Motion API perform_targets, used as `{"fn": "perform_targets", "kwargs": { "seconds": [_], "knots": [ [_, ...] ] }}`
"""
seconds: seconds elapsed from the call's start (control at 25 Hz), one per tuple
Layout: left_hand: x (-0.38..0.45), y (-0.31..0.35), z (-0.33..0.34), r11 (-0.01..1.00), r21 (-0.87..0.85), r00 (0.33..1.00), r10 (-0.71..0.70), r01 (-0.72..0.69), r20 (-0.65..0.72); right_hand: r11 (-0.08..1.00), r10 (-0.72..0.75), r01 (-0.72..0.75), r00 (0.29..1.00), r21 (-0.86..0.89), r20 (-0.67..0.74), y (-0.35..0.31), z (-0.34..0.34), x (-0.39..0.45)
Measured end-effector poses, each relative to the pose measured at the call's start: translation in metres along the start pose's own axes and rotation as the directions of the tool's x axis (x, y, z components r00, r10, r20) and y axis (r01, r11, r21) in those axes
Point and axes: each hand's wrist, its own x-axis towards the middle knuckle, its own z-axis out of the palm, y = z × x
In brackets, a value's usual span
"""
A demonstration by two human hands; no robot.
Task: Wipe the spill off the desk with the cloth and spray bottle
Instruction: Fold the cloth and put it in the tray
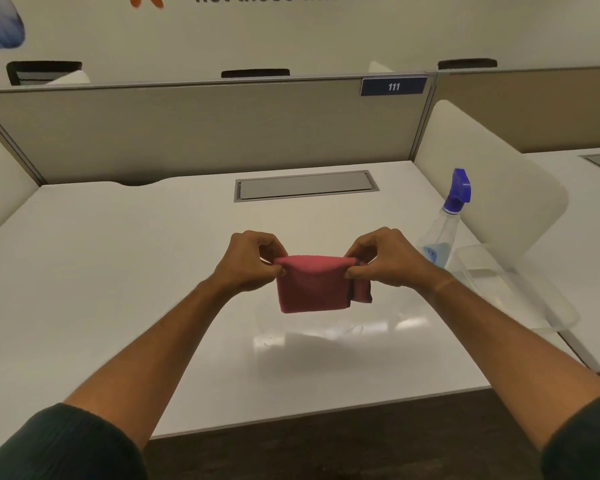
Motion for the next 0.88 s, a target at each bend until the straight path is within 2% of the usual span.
{"fn": "perform_targets", "kwargs": {
  "seconds": [0.24, 0.44, 0.6, 0.88],
  "knots": [
    [0.01, 0.019, 0.019, 0.998, -0.003, 0.991, 0.066, -0.067, 0.12, 0.99, 0.12, -0.122, 0.992, -0.075, -0.027, 0.008, -0.015, -0.032],
    [0.02, 0.047, 0.053, 0.991, -0.023, 0.964, 0.137, -0.135, 0.226, 0.974, 0.212, -0.218, 0.972, -0.055, -0.098, 0.027, -0.033, -0.075],
    [0.027, 0.078, 0.08, 0.982, -0.049, 0.949, 0.186, -0.18, 0.255, 0.954, 0.284, -0.296, 0.946, -0.058, -0.156, 0.05, -0.051, -0.105],
    [0.045, 0.144, 0.148, 0.976, -0.046, 0.939, 0.218, -0.213, 0.265, 0.955, 0.268, -0.291, 0.933, -0.063, -0.238, 0.104, -0.108, -0.146]
  ]
}}
